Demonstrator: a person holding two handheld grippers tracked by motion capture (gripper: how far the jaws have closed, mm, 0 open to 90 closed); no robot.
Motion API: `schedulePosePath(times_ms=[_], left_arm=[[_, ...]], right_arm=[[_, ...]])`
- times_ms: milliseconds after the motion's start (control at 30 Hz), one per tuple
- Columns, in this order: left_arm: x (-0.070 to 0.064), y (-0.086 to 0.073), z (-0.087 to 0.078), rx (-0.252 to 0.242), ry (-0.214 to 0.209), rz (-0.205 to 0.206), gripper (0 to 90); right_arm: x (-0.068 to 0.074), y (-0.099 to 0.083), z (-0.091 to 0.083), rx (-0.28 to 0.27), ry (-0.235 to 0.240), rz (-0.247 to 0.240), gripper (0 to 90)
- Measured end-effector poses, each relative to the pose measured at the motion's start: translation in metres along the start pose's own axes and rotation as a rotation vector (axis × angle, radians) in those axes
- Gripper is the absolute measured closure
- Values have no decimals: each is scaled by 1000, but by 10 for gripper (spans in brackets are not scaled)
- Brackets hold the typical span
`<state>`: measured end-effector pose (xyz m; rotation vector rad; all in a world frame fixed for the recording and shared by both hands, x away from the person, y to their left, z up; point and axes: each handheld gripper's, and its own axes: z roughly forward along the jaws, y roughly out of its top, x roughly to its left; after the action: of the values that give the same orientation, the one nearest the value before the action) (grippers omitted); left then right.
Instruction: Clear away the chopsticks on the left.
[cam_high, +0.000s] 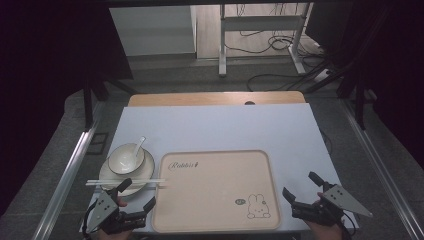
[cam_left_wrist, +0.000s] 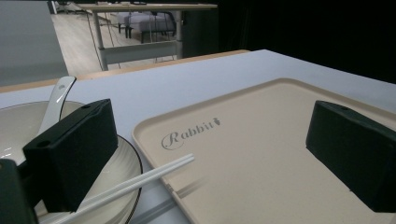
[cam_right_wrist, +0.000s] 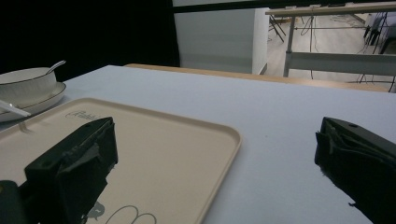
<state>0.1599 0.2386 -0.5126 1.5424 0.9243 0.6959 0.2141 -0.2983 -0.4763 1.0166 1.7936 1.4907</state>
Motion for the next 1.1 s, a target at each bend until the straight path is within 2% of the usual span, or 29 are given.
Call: schedulePosePath(times_ms=[767,833,867,1100], left_arm=[[4,1,0,0,-25,-7,33],[7,3,-3,-17,-24,-20,36],[8,3,-4,-32,-25,-41,36],[7,2,-2,-22,-25,-24,39]], right_arm=[[0,0,1,14,4,-8,0],[0,-1,1,17,2,-7,0],[-1,-1,2,22,2,-11,0],[-3,-1,1,19,2,-9,0]])
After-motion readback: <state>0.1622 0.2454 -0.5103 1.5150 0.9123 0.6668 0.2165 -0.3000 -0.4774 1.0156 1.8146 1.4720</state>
